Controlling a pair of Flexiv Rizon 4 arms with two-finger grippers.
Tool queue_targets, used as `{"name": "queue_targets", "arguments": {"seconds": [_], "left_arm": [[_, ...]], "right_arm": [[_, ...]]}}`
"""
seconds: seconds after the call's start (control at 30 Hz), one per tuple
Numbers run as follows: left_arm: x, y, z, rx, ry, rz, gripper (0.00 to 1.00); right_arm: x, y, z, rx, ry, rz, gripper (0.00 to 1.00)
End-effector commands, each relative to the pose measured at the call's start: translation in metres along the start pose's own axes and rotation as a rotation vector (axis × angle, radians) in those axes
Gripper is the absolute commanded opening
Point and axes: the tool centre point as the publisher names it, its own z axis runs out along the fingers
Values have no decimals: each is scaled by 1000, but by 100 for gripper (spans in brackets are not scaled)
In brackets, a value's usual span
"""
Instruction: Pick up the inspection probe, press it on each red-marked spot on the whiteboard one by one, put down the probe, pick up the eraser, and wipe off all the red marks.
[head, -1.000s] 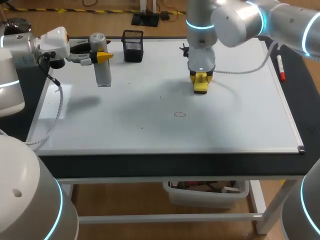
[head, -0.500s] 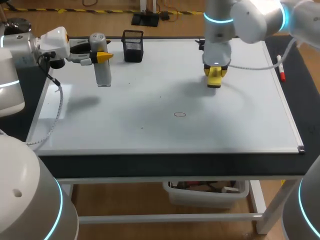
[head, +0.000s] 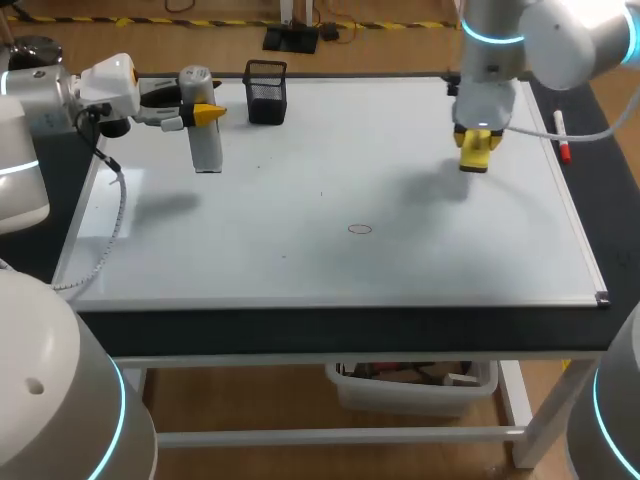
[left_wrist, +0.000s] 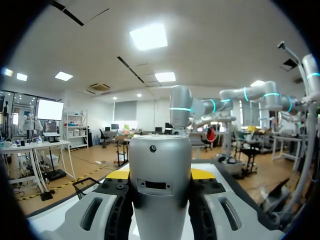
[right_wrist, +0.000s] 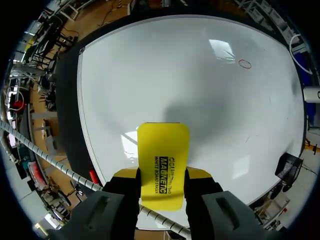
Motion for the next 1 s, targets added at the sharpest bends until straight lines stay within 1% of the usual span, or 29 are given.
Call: {"name": "queue_targets", "arguments": {"seconds": [0.03,0.13,0.7,0.83,0.9,1.0], "left_arm": [[1,-1,0,1,-2,2,0],[1,-1,0,1,-2,2,0],[1,-1,0,1,-2,2,0],[19,-4,19,6,61,6,0],[25,-4,27,20,93,11,0],[40,-4,45,27,155,16,0]], "right_arm": [[23,2,-5,3,-23,6,0],[29,-1,-5,-17,-57,28,0],[29,-3,-7,-15,-53,20,0],[29,-3,-7,-15,-53,20,0],[29,-3,-7,-15,-53,20,0],[29,-3,-7,-15,-53,20,0]]}}
